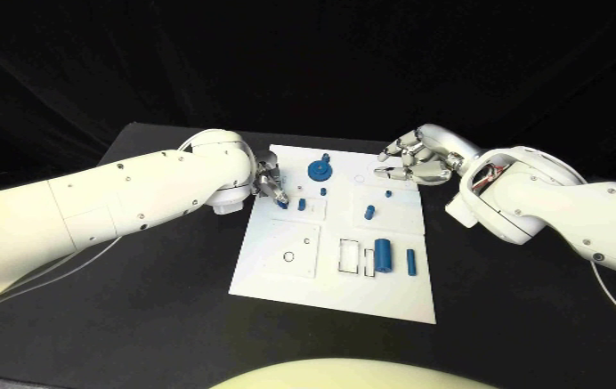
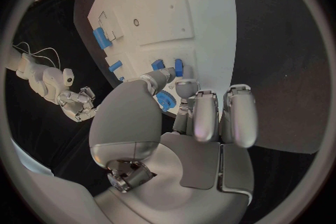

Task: Assemble the parts on the task board

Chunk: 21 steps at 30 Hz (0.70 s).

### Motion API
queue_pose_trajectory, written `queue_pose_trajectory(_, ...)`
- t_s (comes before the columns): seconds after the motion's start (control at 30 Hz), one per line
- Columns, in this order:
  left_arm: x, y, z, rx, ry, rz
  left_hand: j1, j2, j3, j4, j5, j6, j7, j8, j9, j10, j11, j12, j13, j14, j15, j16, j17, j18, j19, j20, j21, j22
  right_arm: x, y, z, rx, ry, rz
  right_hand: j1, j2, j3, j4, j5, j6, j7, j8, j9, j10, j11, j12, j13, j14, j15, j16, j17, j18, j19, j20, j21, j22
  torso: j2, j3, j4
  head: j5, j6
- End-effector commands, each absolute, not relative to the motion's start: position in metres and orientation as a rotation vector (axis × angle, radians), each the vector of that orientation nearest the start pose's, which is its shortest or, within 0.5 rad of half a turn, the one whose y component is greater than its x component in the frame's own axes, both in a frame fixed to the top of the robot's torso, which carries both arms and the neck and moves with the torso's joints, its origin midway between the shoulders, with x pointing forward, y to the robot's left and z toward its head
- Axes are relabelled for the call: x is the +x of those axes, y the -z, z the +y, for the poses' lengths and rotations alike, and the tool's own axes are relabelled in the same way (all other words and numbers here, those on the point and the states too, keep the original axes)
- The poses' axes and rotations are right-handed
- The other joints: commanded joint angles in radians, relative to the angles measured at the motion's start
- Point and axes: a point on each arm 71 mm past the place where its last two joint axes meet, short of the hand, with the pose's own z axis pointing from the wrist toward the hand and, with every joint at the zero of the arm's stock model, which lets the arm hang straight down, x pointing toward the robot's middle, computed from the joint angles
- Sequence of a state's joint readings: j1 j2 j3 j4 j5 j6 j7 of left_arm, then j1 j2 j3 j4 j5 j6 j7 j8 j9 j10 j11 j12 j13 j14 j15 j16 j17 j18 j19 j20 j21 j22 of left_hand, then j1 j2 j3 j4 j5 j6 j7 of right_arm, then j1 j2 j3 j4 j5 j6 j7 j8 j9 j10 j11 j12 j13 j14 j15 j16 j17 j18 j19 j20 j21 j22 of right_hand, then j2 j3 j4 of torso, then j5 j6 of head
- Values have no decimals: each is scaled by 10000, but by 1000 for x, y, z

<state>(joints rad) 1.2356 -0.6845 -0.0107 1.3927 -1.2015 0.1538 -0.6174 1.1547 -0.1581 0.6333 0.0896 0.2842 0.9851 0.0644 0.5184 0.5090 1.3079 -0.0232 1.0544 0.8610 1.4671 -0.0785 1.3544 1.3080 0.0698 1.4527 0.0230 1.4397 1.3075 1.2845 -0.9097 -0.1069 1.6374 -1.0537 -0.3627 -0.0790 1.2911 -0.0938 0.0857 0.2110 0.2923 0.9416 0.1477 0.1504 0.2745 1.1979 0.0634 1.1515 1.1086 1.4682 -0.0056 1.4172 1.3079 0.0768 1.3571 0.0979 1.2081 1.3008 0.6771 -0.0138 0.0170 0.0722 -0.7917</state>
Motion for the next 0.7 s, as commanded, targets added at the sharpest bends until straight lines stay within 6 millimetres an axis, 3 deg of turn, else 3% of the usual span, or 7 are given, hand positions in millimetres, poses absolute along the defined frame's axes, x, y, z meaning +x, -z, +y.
queue_pose_trajectory(0.03,510,207,179,-1023,2479,22488,6,113,1450,-1377,63,146,-113,42,22,57,-19,30,3,537,-56,0,945,-170,64,-5,47,256,470,163,-203,1697,-8662,17216,16,49,-49,6,41,-30,-35,52,10,23,-19,27,15,437,-67,-68,184,110,-43,-14,-62,1,-1,3,0,-10,16)
queue_pose_trajectory(0.7,511,204,181,-1638,2579,22011,-90,111,1584,-1399,89,211,-178,186,135,176,-74,144,153,540,-96,6,951,-170,70,-21,54,271,470,163,-204,1711,-8645,17199,16,52,-56,10,42,-27,-36,59,11,28,-20,31,17,435,-68,-81,167,110,-41,-15,-65,1,-1,-5,7,-27,23)
